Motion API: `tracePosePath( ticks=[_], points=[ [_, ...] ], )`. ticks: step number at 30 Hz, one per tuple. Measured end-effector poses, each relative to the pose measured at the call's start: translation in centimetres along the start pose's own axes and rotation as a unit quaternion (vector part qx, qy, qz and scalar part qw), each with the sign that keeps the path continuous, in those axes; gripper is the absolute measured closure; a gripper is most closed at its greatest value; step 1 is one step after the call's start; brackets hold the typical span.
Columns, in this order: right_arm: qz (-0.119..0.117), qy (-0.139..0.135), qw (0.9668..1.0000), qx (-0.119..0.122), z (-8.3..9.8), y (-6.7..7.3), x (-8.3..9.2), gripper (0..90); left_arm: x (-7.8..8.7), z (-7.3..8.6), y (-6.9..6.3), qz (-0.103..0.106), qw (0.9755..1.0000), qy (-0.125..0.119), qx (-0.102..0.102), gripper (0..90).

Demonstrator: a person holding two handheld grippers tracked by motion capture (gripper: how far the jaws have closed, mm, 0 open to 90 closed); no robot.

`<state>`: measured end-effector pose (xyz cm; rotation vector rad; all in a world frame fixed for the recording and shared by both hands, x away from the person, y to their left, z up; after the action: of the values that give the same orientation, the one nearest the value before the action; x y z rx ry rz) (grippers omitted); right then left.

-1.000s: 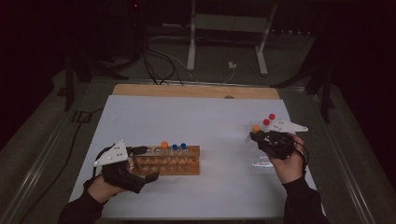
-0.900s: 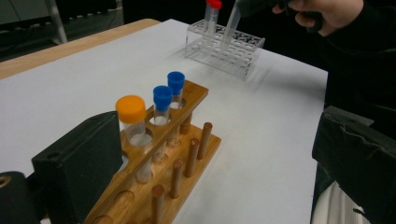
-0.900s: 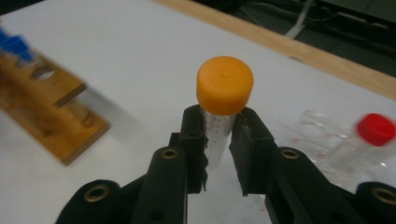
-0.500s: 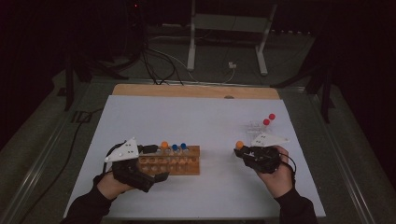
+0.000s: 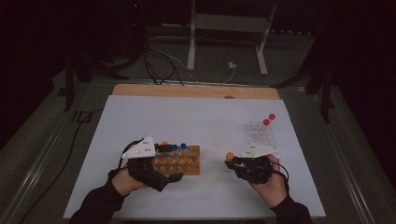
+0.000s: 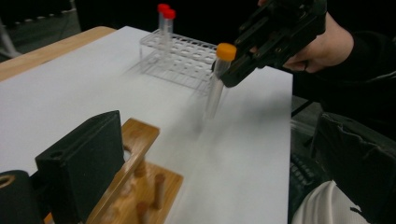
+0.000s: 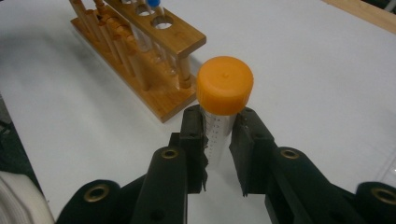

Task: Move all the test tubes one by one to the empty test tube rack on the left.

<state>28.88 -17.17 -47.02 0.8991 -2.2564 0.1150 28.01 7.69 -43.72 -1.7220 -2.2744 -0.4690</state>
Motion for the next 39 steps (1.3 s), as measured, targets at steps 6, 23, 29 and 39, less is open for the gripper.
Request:
tracePosePath(
  ticks=[6, 23, 29, 39],
  points=[
    [-0.009, 0.002, 1.0, 0.003, 0.0, 0.4, 0.1, 74.4, -1.2, -1.0, -0.1, 0.013, 0.9999, -0.005, -0.006, 4.3],
    [-0.03, 0.003, 0.9994, 0.017, 0.0, 1.7, 0.1, 74.4, -6.5, -3.9, -1.7, 0.053, 0.9979, -0.005, -0.035, 17.8],
    [-0.033, 0.003, 0.9993, 0.02, 0.0, 2.0, 0.1, 74.4, -8.2, -4.0, -1.3, 0.042, 0.9987, 0.002, -0.027, 34.8],
    [-0.034, 0.003, 0.9992, 0.022, -0.1, 2.1, 0.1, 74.4, -10.0, -4.1, -1.5, 0.037, 0.9984, 0.011, -0.04, 57.3]
  ],
)
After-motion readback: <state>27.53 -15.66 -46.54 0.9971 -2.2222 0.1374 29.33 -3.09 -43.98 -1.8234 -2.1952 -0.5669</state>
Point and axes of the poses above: each handheld gripper's, and its own axes: x roughly backward along the jaws, z roughly out of its underside, y roughly to its left, the point moved 6 cm from there along -x, roughly forward along the jaws, and after that the axes turned 13 degrees about -x, right-handed, at the moved point
